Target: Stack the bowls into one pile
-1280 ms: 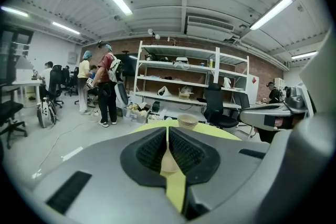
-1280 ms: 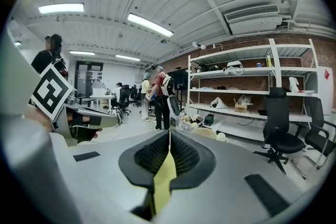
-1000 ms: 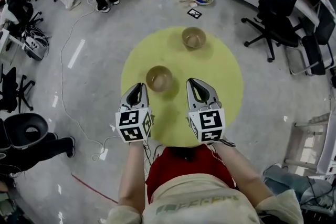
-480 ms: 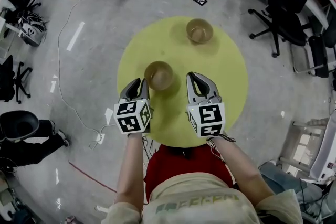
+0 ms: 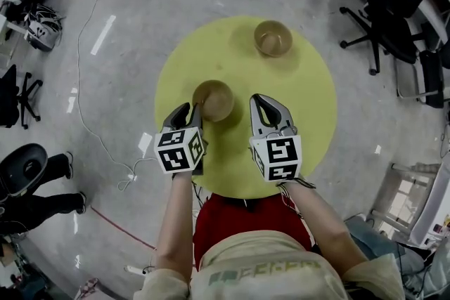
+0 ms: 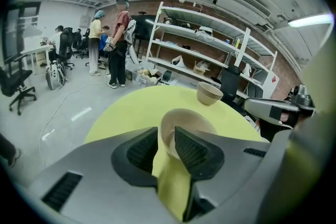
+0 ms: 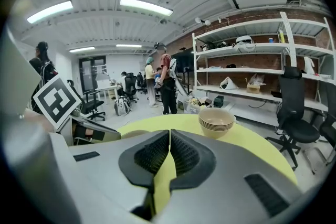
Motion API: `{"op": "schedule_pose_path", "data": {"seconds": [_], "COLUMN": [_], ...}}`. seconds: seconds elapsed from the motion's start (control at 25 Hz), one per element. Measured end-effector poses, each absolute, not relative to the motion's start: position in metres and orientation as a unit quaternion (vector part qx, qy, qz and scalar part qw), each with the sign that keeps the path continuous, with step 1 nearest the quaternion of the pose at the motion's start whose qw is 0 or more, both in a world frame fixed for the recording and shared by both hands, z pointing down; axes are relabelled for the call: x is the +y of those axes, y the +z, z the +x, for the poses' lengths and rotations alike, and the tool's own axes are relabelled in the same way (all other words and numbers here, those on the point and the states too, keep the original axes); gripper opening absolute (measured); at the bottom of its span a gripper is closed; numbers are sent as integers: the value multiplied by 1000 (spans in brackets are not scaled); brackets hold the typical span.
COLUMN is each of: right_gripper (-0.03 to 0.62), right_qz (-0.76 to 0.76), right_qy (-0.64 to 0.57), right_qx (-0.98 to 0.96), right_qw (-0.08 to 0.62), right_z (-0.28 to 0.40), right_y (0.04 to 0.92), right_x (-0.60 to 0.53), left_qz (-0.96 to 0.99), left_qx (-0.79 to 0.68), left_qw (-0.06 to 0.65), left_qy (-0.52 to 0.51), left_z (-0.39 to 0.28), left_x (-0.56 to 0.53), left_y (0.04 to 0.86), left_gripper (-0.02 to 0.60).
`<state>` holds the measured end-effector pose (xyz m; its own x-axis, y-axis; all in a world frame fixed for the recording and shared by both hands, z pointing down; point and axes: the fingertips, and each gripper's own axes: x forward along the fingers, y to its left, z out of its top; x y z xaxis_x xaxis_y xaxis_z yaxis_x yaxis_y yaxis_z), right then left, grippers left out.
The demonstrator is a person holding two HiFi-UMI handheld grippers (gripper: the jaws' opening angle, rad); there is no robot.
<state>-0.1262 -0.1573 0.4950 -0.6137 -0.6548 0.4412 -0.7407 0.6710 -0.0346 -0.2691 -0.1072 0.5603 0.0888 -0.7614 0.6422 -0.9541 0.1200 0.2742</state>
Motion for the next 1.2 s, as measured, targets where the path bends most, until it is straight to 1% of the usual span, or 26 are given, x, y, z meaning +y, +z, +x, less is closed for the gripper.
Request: {"op": "schedule_pose_path", "data": {"seconds": [0.4,0.76,1.2], "right_gripper": [37,37,37], "right_qz": [378,376,387], "right_qy": [124,135,134], "right_qx": [-892,-890,-884], "right_qw": [214,221,224], "right_z": [-131,-133,-119], "right_y": [514,525,524], "right_x": [-168,-172,-174], "left_qz": [627,612,602], "left_qx": [-653,-657,-664], "left_qw": [403,419,424], "left_qy": [132,134,129], "left_z": [-268,-268,-265], "left_x": [-115,-121,-127], "left_y": [583,592,594], "left_gripper": [95,94,46]}}
